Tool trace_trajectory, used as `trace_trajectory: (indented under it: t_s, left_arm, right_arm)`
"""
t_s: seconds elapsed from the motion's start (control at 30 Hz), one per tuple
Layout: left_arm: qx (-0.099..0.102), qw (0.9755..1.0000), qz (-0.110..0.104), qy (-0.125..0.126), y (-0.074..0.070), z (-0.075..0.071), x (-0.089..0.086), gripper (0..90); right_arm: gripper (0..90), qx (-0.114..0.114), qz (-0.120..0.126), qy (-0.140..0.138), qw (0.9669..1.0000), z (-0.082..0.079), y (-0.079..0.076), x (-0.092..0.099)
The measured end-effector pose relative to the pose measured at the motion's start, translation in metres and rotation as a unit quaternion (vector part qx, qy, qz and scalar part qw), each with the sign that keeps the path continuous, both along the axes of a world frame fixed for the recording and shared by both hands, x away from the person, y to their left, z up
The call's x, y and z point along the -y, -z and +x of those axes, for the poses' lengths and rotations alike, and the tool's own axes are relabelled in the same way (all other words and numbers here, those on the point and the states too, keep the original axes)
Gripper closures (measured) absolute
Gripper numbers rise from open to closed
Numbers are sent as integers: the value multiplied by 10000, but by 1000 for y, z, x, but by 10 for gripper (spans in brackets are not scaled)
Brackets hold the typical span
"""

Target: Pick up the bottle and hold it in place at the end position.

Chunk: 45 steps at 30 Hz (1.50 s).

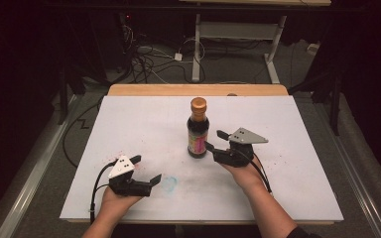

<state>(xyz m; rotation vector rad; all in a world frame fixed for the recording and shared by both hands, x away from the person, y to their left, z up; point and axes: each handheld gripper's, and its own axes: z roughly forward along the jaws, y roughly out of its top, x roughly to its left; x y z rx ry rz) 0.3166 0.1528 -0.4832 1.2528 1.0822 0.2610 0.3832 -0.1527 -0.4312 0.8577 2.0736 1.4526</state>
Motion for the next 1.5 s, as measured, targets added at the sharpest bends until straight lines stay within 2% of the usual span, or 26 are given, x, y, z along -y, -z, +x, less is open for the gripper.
trace_trajectory:
  t_s: [0.07,0.3,0.5,0.7,0.9,1.13,1.23,1.4,1.5]
  left_arm:
    - [37,10000,8,55,-2,1,6,0]
    - [20,9994,-110,315,-16,14,29,0]
    - [68,9993,-156,324,-22,33,49,0]
    - [109,9995,-131,250,-27,55,61,0]
    - [176,9994,-121,277,-36,73,73,0]
    - [133,9988,-145,440,-41,84,89,0]
    - [169,9985,-73,521,-40,89,96,0]
    - [172,9978,-115,632,-41,96,108,0]
    - [192,9975,-45,672,-41,98,115,15]
  right_arm:
    - [463,1,-35,33,10000,-3,0,4]
    - [743,79,18,6,10000,-9,-2,17]
    - [900,25,-2,-13,10000,-9,-2,22]
    - [900,-21,-20,5,10000,-7,-1,24]
    - [900,49,-113,-7,9999,-8,-5,27]
    - [900,14,-74,-24,10000,-8,-10,28]
    - [900,51,-73,-49,9999,-7,-14,28]
    - [900,48,-43,-62,10000,-6,-19,28]
    - [900,68,-74,-63,9999,-6,-23,28]
